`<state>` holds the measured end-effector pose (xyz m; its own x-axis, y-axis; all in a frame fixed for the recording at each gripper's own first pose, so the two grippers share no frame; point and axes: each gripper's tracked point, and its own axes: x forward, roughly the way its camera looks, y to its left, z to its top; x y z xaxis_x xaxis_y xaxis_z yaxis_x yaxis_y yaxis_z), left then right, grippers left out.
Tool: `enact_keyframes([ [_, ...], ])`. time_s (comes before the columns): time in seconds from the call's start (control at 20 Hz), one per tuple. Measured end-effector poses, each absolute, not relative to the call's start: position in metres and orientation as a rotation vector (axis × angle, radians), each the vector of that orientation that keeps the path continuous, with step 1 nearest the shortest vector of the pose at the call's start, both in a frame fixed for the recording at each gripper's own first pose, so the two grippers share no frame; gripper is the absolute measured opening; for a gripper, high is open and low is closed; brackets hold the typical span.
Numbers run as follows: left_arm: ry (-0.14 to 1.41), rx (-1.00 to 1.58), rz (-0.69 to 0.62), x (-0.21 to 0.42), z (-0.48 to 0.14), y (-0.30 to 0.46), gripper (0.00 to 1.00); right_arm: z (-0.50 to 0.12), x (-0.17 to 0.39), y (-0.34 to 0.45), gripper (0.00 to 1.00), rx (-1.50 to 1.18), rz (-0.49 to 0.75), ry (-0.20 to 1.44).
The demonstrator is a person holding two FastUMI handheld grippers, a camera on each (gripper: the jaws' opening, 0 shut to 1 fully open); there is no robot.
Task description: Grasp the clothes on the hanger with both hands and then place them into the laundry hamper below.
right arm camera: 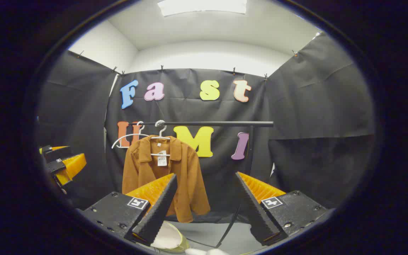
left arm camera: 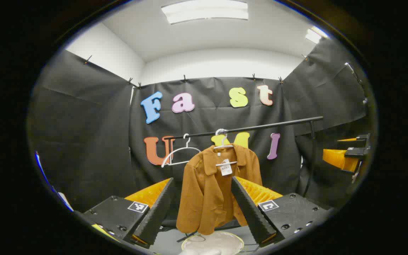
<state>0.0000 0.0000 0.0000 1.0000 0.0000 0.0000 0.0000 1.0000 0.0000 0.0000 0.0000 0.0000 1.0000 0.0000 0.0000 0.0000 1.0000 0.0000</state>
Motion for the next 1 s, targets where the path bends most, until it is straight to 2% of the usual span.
enact_keyframes([
  [0.25, -0.001, -0.048, -0.036, 0.013, -0.007, -0.010, 0.99, -0.006, 0.009, 0.016, 1.00, 0.013, 0.043, 0.023],
  [0.55, 0.005, -0.022, 0.006, 0.033, -0.013, -0.007, 1.00, -0.007, 0.034, 0.023, 1.00, -0.005, 0.083, 0.001],
  [1.0, -0.064, 0.049, -0.007, 0.095, -0.016, -0.024, 0.99, -0.023, 0.113, 0.043, 1.00, 0.019, 0.168, 0.020],
])
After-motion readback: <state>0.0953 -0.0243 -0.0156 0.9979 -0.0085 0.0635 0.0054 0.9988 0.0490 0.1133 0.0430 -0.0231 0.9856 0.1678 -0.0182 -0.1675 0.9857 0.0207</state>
